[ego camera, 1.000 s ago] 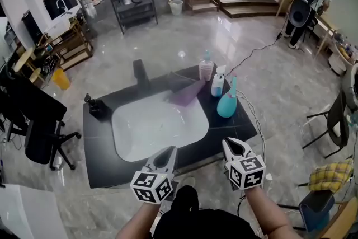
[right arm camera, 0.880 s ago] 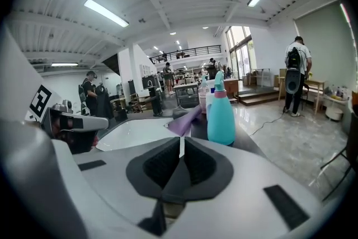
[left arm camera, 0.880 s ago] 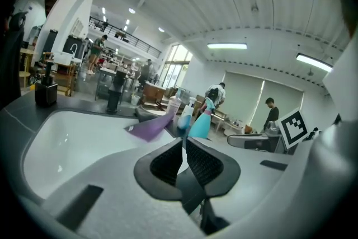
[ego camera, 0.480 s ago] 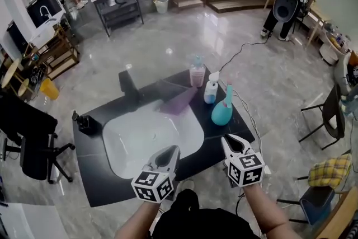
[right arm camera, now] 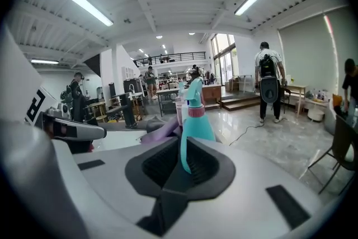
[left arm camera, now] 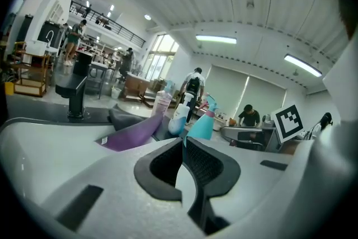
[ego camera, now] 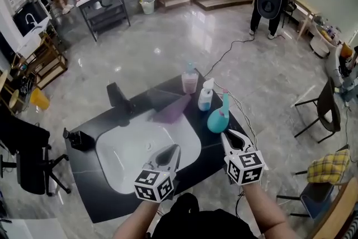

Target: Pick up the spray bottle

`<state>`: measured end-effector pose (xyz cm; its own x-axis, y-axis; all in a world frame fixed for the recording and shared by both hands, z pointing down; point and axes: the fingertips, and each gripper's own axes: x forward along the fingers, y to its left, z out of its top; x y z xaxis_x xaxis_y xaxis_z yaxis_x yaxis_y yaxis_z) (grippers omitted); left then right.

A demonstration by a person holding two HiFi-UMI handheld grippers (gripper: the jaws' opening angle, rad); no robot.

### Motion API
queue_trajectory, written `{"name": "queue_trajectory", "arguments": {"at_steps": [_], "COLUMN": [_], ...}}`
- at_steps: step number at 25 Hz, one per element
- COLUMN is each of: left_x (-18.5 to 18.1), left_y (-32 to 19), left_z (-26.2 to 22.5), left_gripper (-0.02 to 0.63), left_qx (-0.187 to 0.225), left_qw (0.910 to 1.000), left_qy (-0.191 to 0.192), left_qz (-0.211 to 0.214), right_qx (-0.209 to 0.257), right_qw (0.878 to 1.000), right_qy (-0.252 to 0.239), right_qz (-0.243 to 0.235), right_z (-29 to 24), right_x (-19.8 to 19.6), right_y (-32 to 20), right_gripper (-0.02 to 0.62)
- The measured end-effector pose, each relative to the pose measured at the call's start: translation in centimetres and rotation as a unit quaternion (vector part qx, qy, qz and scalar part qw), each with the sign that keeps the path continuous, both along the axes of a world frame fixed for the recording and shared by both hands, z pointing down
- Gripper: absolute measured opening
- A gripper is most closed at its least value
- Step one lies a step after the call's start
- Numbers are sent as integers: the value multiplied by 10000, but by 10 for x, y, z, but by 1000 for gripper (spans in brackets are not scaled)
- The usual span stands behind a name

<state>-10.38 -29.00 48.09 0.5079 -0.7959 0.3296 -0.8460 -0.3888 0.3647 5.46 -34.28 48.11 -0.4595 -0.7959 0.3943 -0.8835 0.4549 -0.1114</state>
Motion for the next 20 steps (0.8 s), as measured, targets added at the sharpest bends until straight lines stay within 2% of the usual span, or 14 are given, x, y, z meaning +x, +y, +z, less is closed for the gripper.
{"name": "queue_trajectory", "arguments": {"at_steps": [2, 3, 4, 5, 11, 20], "left_x": [2, 2, 3, 3, 2, -1], "left_y": [-7, -11, -14, -17, -32, -47], "left_z": [0, 0, 0, 1, 5, 12], "left_gripper": [18, 18, 18, 18, 18, 18], "left_qx": [14, 15, 11, 2, -40, -102], "left_qw": [10000, 10000, 9999, 9999, 9997, 9995], "left_qy": [12, 21, 33, 46, 66, 85], "left_qz": [62, 89, 112, 129, 228, 295], "right_qx": [67, 83, 85, 84, 183, 357], "right_qw": [10000, 9999, 9999, 9999, 9992, 9977], "right_qy": [17, 23, 32, 51, 230, 453], "right_qz": [65, 81, 94, 117, 270, 354], "right_z": [-2, -3, -3, -3, -5, -9], "right_x": [0, 0, 0, -1, -4, -12], "right_y": [-7, -10, -13, -17, -42, -82], "right_gripper": [13, 37, 114, 153, 214, 221]}}
